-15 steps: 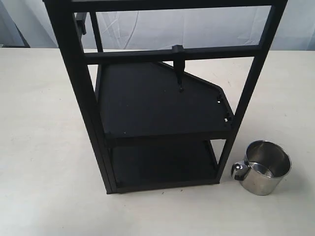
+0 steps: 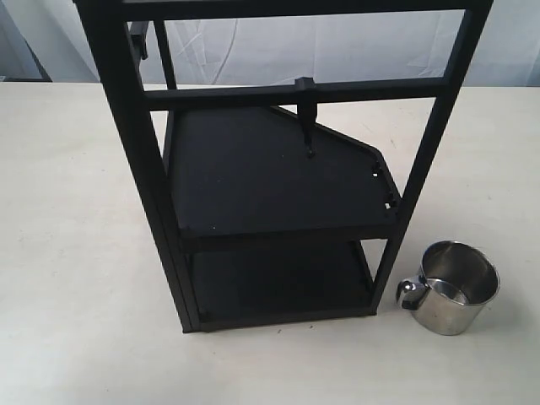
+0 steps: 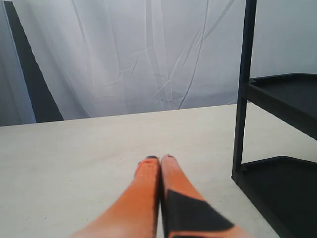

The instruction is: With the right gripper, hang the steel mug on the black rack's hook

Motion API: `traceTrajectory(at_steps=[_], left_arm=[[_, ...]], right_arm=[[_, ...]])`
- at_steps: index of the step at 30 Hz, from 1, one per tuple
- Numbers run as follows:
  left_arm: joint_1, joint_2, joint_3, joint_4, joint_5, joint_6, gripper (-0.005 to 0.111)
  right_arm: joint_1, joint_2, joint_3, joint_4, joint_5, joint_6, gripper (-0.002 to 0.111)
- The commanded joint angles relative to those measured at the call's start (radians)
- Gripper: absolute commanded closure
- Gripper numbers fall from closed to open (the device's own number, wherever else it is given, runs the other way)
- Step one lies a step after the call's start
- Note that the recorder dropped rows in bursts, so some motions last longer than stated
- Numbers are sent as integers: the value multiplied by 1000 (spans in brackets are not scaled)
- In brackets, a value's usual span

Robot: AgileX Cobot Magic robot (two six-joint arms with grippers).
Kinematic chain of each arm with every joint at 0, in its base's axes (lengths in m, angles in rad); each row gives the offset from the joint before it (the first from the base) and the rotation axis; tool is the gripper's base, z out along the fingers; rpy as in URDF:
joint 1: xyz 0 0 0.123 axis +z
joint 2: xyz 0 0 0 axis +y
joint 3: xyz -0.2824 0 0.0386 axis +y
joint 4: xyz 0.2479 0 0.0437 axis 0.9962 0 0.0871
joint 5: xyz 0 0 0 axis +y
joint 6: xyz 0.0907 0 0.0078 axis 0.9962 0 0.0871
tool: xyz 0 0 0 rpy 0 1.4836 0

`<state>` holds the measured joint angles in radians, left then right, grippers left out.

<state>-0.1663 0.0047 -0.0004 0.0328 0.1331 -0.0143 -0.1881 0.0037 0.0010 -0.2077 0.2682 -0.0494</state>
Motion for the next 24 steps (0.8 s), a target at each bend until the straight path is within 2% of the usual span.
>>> traceTrajectory(at_steps=[1,5,7,9,16,21,24], left_arm=[[-5,-5,0,-1,-5,-2,105],[-5,-5,0,-1,-5,-2,105],[-5,-5,0,-1,-5,-2,105],[-5,-5,0,-1,-5,-2,105],[-5,-5,0,-1,-5,-2,105],[-5,-5,0,-1,-5,-2,105],[-5,-5,0,-1,-5,-2,105]], right_arm=[[1,-4,-1,-11,-13,-3,108],[1,-4,-1,-9,-13,-3,108],[1,-4,-1,-179,-17,-10,108],[1,-4,-1,-261,-125,4,108],[1,-4,-1,66,-708,136,108],[1,-4,-1,107,-975,136,108],[1,-4,-1,159,-1048,247,108]])
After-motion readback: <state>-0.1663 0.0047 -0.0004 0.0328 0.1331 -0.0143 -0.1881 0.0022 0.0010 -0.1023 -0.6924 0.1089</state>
